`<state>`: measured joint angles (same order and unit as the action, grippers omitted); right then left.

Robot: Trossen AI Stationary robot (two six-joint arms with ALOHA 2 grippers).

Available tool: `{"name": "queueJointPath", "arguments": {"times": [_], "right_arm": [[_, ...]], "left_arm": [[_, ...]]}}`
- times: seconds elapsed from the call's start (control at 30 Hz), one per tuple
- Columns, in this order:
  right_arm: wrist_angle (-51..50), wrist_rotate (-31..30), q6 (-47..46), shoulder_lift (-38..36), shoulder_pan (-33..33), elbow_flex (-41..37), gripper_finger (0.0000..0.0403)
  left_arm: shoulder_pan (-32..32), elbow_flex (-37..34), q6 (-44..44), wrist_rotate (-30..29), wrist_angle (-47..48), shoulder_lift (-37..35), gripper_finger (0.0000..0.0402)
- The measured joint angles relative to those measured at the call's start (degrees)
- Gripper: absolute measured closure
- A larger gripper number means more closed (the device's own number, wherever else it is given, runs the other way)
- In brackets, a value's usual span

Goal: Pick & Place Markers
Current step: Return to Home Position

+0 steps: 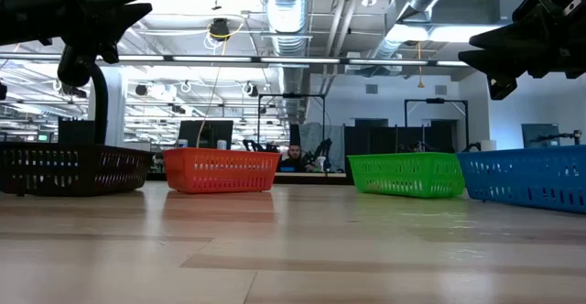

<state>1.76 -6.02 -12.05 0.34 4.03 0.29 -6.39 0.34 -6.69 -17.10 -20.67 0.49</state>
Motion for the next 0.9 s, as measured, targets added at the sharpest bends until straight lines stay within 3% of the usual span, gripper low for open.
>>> {"name": "queueJointPath", "arguments": {"times": [0.9], "right_arm": [[0.0, 0.0, 0.0, 0.0, 0.0, 0.0, 0.0264]], "left_arm": [[0.0, 0.0, 0.0, 0.0, 0.0, 0.0, 0.0286]]}}
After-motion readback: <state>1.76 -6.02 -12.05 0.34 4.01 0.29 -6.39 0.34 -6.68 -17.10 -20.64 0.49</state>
